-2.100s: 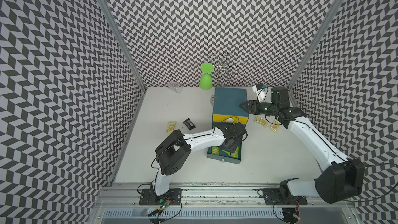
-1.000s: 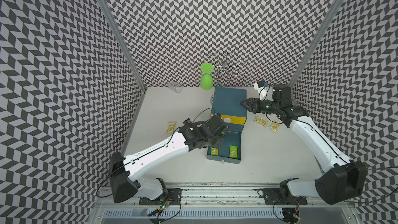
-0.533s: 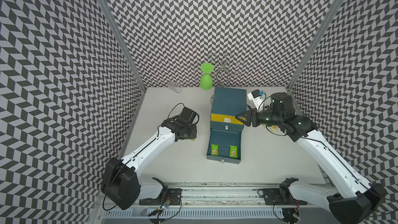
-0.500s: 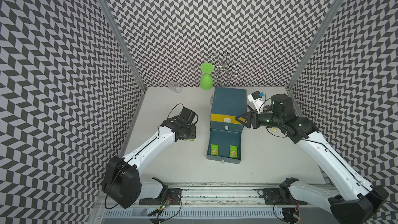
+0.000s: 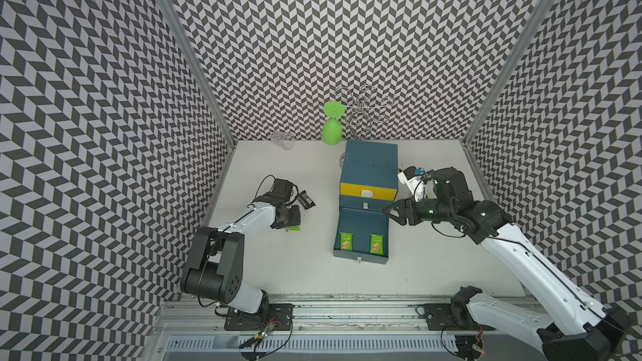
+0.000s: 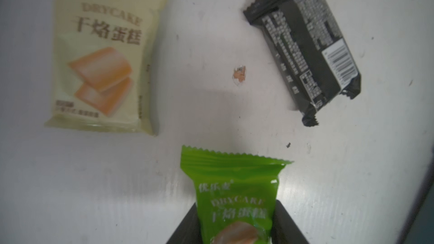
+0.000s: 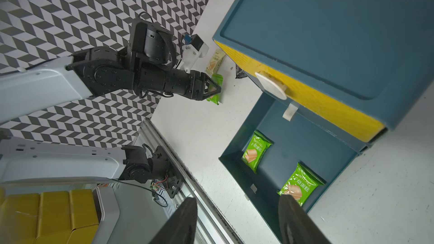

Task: Take the cookies out of the drawer
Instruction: Place the cookie at the center of the board, then pick up the cookie from the drawer.

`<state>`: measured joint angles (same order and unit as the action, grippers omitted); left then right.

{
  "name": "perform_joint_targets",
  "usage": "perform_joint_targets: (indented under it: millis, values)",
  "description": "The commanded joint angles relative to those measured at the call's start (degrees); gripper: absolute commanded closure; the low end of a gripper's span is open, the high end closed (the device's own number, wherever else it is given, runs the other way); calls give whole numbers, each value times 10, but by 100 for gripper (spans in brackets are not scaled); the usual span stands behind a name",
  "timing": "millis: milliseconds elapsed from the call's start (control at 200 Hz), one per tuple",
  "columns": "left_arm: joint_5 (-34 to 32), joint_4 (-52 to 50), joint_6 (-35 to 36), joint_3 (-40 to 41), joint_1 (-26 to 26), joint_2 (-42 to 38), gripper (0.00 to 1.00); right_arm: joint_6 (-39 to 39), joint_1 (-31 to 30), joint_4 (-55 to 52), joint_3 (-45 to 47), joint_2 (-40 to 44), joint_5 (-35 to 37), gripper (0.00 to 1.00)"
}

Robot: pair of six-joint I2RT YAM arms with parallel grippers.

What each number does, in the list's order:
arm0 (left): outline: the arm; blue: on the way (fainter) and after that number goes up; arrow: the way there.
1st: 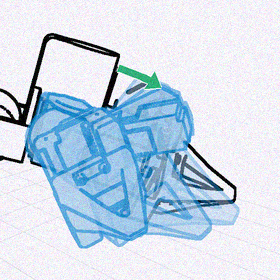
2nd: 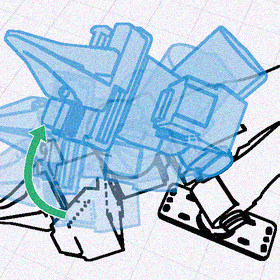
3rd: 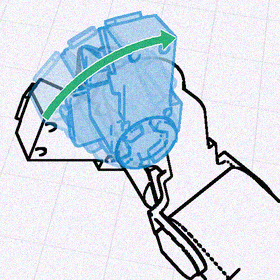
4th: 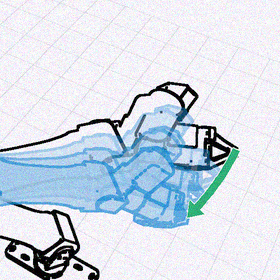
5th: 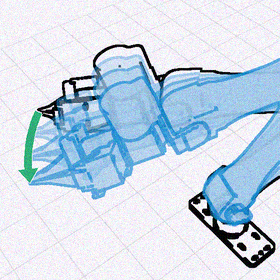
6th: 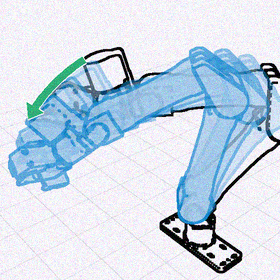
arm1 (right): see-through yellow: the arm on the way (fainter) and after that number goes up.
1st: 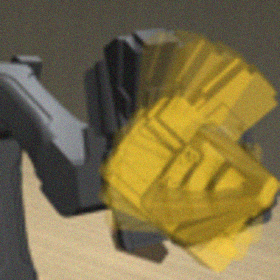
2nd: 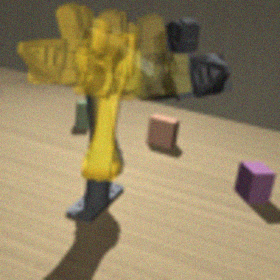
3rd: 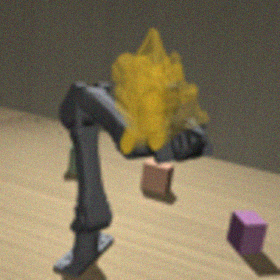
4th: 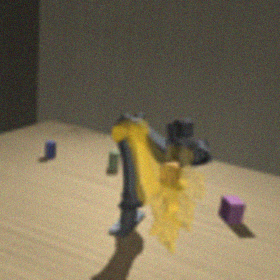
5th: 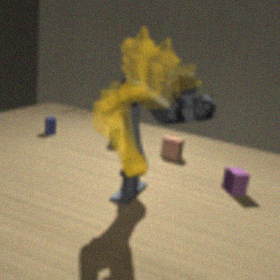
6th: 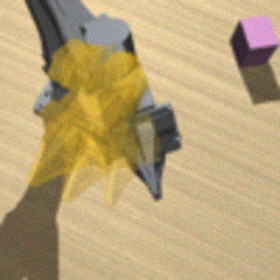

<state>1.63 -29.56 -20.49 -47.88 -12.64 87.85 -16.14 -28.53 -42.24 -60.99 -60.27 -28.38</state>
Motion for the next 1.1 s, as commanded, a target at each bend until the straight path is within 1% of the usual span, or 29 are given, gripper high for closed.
perform_joint_targets:
  millis: [0,55,170,190,205,225,255,360,416,496,621,771,1091]
  values:
    - [7,38,4,14,5,5,44,-4,-22,-14,-3,22,29,40]
    - [4,36,-4,14,3,-14,39,-4,-36,-35,-8,26,42,40]
    - [14,28,-17,10,-14,-89,32,-28,-83,-65,-6,38,68,40]
    - [15,23,-17,8,-18,-101,28,-33,-95,-69,-5,40,73,40]
    - [15,19,-18,6,-21,-111,21,-39,-103,-72,-5,42,79,40]
    - [13,11,-17,3,-26,-123,19,-47,-115,-77,-4,43,86,40]
    - [8,1,-33,-2,-37,-142,18,-59,-134,-84,-3,45,99,40]
    - [6,-19,-42,-8,-90,-208,16,-106,-193,-88,13,44,130,39]
    - [26,-20,-46,-6,-120,-235,16,-129,-220,-84,23,37,150,39]
    - [28,-17,-53,-5,-178,-262,16,-151,-240,-73,30,13,153,38]
    - [28,-13,-54,-9,-241,-247,19,-180,-270,-16,47,-31,163,38]
    - [16,-12,-44,-15,-283,-202,23,-205,-270,21,57,-86,193,38]
    - [-9,4,-40,-13,-309,-142,29,-241,-270,40,63,-150,247,38]
